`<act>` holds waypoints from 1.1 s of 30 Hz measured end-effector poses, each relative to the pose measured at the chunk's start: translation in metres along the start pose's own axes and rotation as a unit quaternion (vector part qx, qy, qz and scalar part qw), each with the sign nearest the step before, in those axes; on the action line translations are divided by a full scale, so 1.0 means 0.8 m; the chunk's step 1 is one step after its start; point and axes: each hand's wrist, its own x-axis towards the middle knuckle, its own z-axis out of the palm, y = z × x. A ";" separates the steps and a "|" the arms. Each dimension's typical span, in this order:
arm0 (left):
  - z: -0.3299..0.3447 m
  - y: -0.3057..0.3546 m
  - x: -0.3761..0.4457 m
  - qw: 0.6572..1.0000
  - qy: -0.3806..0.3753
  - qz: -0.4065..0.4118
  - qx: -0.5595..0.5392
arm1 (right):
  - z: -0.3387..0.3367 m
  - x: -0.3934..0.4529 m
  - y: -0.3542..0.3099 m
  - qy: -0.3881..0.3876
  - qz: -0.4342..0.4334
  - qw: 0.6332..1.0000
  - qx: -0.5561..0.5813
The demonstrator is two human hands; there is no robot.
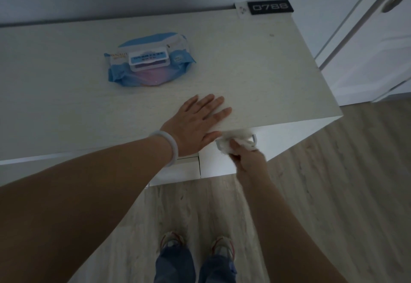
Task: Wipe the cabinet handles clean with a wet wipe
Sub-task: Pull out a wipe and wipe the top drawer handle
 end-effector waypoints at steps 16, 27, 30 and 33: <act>0.002 -0.001 0.000 1.000 0.007 0.001 0.010 | -0.030 0.018 -0.018 0.143 -0.118 0.982 -0.042; -0.001 0.002 0.001 1.000 0.000 -0.001 0.009 | -0.026 0.002 0.004 0.097 -0.252 0.935 -0.231; -0.002 0.000 0.001 1.000 -0.006 -0.003 0.008 | -0.011 -0.009 0.028 0.084 -0.284 0.896 -0.331; -0.002 0.000 0.000 1.000 -0.004 -0.001 0.008 | -0.018 -0.004 0.023 0.061 -0.299 0.871 -0.384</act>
